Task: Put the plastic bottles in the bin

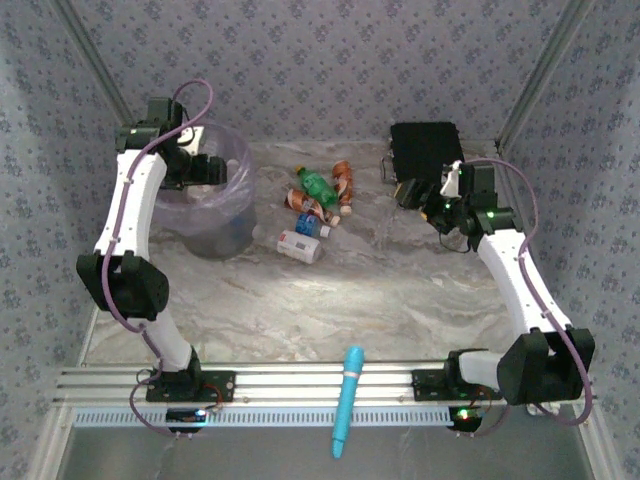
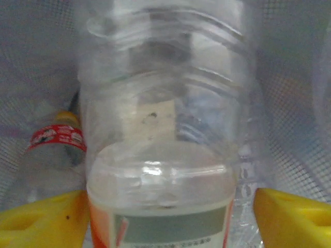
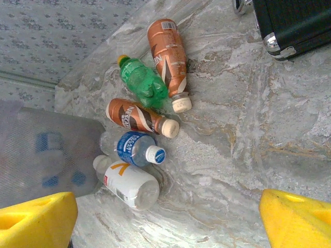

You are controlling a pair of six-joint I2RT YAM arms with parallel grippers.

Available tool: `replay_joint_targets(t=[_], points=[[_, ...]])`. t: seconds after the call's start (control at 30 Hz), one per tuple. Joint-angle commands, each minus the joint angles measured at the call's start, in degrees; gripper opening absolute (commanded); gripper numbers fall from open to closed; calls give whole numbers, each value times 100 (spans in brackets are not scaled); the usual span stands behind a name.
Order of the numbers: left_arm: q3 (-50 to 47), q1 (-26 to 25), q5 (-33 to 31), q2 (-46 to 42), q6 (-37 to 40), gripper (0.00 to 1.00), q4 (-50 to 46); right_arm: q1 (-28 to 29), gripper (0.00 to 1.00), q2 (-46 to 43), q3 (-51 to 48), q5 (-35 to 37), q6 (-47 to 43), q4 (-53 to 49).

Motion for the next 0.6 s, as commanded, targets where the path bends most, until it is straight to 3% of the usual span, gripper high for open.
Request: replay_joint_targets(t=[0.0,0.1,0.33,0.57], points=[[26,-7,447,-231,60,91,85,-36,92,37,29,-89,-90,-107],[97,-12,543,-242,-42,92,119,-35,92,53,19,-98,-82,-98],[12,-19,692,-328,-209,77,240,-40,92,138,45,-102,-83,-106],[-536,-158,650,-352,-392,80,412,-7,92,197,20,-164,-40,-48]])
